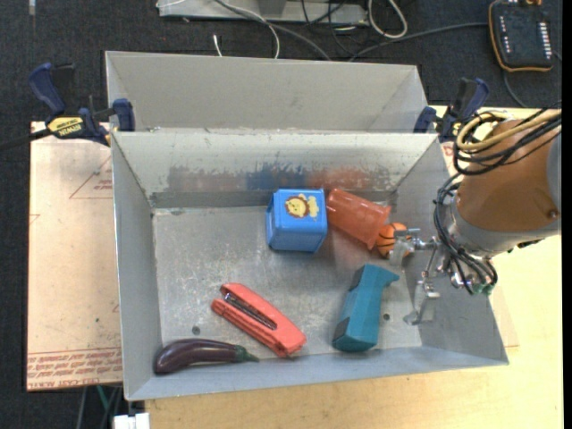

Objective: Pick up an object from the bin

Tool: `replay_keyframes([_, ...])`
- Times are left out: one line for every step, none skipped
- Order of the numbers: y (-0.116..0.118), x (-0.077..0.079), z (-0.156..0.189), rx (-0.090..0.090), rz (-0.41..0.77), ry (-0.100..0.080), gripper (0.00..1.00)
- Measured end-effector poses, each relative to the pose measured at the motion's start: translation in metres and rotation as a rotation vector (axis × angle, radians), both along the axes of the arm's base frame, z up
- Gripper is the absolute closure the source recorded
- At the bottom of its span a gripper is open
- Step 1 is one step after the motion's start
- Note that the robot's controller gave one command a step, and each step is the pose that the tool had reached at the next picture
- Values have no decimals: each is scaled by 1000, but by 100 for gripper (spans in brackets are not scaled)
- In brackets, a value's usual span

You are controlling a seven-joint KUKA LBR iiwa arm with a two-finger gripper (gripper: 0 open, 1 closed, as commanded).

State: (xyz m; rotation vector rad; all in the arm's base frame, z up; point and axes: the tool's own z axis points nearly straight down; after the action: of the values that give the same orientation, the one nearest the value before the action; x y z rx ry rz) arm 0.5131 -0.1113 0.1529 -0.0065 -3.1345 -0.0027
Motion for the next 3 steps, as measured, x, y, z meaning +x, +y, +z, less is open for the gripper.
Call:
replay_keyframes([1, 2, 4, -1, 4, -8, 0])
replay_keyframes([24, 25, -79, -1, 462, -29, 0])
replay_keyframes([25, 21, -34, -1, 617, -13, 0])
